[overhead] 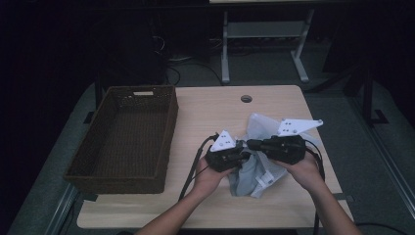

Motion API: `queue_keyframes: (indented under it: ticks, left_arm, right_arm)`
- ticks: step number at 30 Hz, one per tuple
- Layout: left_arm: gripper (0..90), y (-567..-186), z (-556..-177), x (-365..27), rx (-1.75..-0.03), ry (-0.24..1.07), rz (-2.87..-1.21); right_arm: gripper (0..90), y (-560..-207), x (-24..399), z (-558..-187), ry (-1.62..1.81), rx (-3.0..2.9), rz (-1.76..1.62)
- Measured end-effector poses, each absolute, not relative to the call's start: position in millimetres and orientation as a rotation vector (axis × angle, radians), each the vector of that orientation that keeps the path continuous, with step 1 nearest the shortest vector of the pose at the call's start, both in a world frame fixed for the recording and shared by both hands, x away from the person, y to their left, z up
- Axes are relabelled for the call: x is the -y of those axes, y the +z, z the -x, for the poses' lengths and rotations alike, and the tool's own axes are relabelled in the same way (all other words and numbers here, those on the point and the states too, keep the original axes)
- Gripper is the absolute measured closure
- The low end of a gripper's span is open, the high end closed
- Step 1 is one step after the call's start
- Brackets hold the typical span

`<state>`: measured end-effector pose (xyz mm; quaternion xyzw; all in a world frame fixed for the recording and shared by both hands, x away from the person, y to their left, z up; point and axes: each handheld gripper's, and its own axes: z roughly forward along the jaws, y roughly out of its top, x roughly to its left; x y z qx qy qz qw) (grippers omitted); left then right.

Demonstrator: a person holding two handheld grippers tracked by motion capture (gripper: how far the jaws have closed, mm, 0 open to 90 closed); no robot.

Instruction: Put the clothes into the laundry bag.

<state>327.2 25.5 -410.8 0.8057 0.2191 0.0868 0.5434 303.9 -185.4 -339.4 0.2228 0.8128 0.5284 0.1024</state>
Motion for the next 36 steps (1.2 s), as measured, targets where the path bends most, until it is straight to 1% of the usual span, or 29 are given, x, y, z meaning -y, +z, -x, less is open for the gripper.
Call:
queue_keyframes:
  ticks: [4, 8, 12, 14, 17, 20, 22, 26, 28, 32, 36]
  left_arm:
    - [80.1, -427, -338, -4, -0.57, 0.252, -1.929]
    - [77.1, -437, -344, 4, -0.603, 0.233, -1.911]
    - [65.4, -433, -343, -2, -0.614, 0.195, -1.909]
    - [56.5, -430, -343, -8, -0.62, 0.16, -1.928]
    - [46.3, -425, -341, -22, -0.616, 0.117, -1.957]
    - [39.2, -419, -338, -39, -0.604, 0.102, -1.977]
    - [36.3, -415, -337, -51, -0.603, 0.105, -1.989]
    - [37.0, -407, -345, -78, -0.636, 0.176, -1.989]
    - [40.2, -407, -356, -88, -0.666, 0.226, -2.001]
    - [43.6, -417, -381, -92, -0.712, 0.269, -2.047]
    - [43.4, -428, -397, -86, -0.694, 0.197, -2.071]
  right_arm:
    - [88.8, -341, 190, -302, 1.573, -2.411, -0.667]
    - [88.8, -345, 195, -300, 1.559, -2.414, -0.678]
    - [88.8, -349, 200, -304, 1.551, -2.412, -0.701]
    - [88.7, -350, 202, -305, 1.546, -2.411, -0.714]
    - [88.7, -353, 202, -306, 1.533, -2.411, -0.725]
    - [88.7, -355, 202, -308, 1.521, -2.417, -0.73]
    - [88.7, -355, 202, -309, 1.521, -2.417, -0.73]
    - [88.7, -356, 203, -310, 1.517, -2.416, -0.735]
    - [88.7, -356, 203, -311, 1.515, -2.415, -0.736]
    - [88.7, -357, 204, -312, 1.511, -2.416, -0.738]
    - [88.7, -357, 205, -313, 1.507, -2.414, -0.74]
